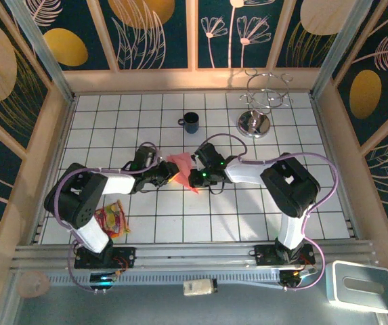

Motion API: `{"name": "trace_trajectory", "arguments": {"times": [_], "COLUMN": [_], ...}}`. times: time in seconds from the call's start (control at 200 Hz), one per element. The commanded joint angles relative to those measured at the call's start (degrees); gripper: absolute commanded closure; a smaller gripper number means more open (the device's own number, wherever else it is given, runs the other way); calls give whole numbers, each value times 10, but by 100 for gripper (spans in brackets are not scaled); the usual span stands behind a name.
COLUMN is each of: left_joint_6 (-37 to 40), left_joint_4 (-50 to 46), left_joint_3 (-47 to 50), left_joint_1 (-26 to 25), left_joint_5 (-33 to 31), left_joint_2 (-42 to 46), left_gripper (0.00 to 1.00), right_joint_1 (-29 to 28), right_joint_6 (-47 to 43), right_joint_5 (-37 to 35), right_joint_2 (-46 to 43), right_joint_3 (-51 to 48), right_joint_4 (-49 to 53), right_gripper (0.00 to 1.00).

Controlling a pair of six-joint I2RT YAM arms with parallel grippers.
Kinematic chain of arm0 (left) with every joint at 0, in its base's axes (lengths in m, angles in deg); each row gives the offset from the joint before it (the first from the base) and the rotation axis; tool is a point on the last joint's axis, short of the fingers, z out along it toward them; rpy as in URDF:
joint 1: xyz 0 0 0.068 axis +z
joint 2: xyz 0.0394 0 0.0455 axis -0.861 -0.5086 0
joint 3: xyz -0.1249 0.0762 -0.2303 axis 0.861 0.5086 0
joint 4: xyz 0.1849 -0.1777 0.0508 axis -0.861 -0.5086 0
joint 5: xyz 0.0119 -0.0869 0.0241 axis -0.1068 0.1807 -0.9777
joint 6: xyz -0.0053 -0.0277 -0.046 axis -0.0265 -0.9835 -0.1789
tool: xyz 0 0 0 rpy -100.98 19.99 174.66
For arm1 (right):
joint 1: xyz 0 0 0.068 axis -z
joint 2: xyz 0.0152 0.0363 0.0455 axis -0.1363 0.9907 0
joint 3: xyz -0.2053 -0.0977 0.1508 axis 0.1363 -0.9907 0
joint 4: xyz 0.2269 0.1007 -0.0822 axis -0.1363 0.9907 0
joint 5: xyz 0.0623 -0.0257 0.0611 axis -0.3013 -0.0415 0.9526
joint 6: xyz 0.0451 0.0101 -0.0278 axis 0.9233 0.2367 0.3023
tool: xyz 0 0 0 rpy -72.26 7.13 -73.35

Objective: Fold a paper plane with a square sheet of paper (pick it up from the middle)
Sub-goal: Fourth fold the wing at the center of the table.

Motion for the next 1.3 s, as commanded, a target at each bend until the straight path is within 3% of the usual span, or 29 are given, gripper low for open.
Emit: {"name": "trace_trajectory", "arguments": {"times": [0.0, 0.541, 0.811, 1.141, 1.296], "left_joint_6": [18, 40, 62, 62, 80], "left_joint_4": [-28, -92, -104, -28, -56], "left_joint_3": [-11, -26, -44, -25, -49], "left_joint_1": [-2, -2, -2, -4, -15], "left_joint_5": [-3, -24, -20, 9, 4], "left_joint_2": [-8, -8, 17, 45, 21], "left_gripper": [73, 70, 68, 64, 60], "right_joint_1": [8, 29, 44, 69, 73], "right_joint_6": [7, 16, 26, 44, 45], "right_joint_5": [42, 115, 154, 219, 223], "right_joint_2": [-7, -6, 1, 23, 27], "right_joint_3": [-13, -55, -77, -90, -88], "right_joint_4": [-20, -84, -122, -161, -159], "right_gripper": [90, 81, 90, 91, 91]}}
